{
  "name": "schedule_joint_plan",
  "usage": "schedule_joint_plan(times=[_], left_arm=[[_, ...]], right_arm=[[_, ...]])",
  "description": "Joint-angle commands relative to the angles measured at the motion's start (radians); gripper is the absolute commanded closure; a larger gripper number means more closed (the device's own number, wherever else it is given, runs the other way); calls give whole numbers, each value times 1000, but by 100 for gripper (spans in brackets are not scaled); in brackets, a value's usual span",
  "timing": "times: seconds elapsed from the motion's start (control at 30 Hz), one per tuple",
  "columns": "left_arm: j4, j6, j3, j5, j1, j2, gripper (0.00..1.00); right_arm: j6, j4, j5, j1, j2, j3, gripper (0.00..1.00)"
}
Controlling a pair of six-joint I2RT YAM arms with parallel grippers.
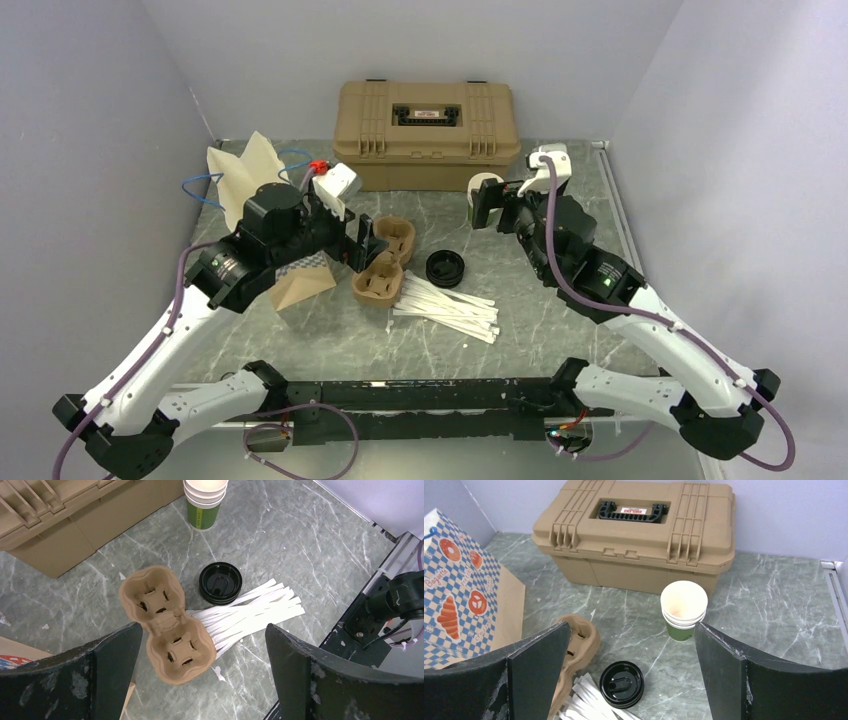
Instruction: Pack the takeout coffee
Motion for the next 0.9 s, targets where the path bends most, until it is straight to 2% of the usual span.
schedule_joint_plan(times=[0.0, 0.3, 0.57, 0.87], left_arm=[[54, -4, -10, 42, -1, -17, 1], [42, -6, -6, 47, -1, -11, 1], [24, 2, 0, 4, -1, -15, 1], [28, 14, -11, -32, -1, -49, 1]], right_arm=[[-42, 27, -23, -1, 5, 34, 0], [-124, 29, -59, -1, 1, 33, 0], [-177, -118, 9, -1, 199, 206, 0], [-206, -233, -118, -63, 388, 399, 1]])
